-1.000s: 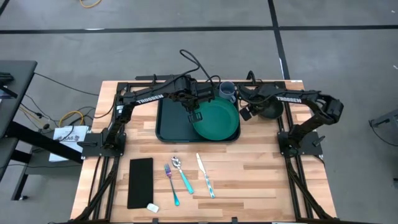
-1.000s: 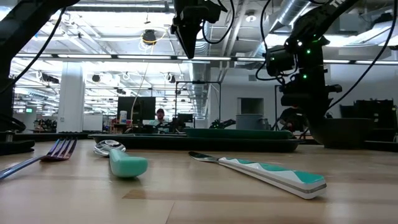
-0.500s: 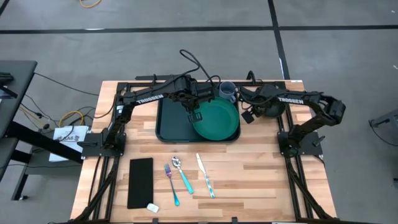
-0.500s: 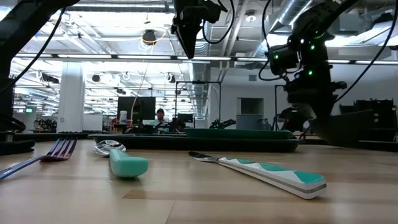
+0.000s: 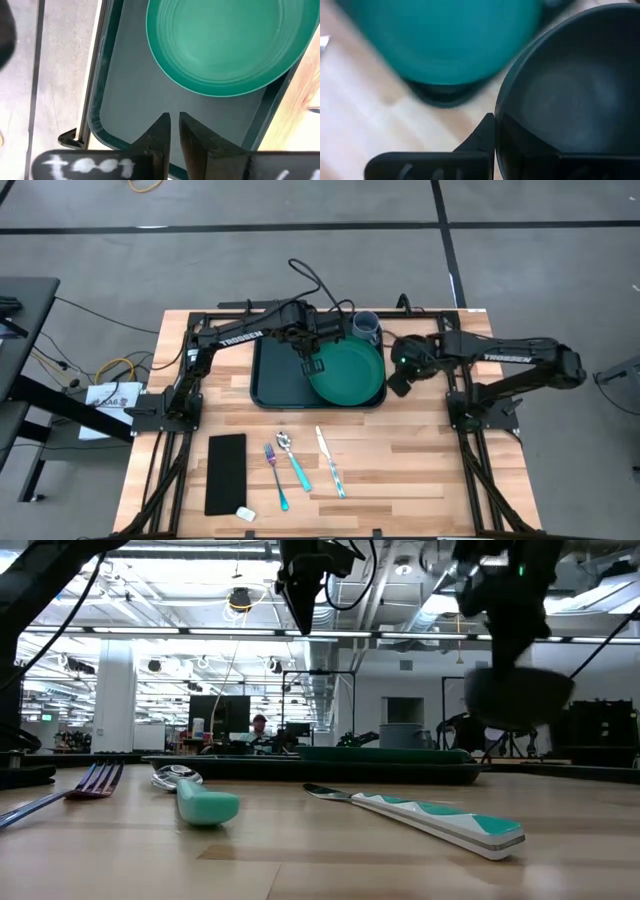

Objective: Set up tray
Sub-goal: Put the black bowl on the green plate

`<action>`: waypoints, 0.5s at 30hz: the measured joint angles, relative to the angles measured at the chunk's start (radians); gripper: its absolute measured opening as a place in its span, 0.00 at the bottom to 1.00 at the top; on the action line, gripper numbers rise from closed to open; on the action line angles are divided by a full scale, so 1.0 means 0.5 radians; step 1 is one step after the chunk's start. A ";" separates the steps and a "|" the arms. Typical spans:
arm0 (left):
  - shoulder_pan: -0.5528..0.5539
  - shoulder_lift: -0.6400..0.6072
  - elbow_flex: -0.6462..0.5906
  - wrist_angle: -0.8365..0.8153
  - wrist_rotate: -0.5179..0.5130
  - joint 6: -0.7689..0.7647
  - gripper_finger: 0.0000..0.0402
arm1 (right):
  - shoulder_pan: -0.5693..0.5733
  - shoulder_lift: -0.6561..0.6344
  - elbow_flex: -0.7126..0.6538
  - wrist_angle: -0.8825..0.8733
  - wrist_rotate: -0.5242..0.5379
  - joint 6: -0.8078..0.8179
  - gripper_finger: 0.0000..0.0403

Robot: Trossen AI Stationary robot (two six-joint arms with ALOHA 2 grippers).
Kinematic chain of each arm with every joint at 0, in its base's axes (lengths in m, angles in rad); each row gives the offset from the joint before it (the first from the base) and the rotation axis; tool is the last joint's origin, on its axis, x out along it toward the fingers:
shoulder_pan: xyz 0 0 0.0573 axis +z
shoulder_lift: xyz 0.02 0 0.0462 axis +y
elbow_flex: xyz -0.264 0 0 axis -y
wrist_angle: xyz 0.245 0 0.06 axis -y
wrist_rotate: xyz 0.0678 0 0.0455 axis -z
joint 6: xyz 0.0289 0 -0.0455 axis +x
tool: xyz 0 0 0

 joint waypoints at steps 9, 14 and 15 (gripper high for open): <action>0.042 0.000 0.000 0.000 0.002 0.026 0.07 | 0.380 0.248 0.353 0.052 -0.012 -0.368 0.00; 0.064 0.000 0.000 0.000 0.002 0.027 0.07 | 0.414 0.481 0.502 0.073 -0.093 -0.625 0.00; 0.069 0.000 0.000 0.000 0.002 0.027 0.07 | 0.408 0.535 0.520 0.069 -0.104 -0.671 0.00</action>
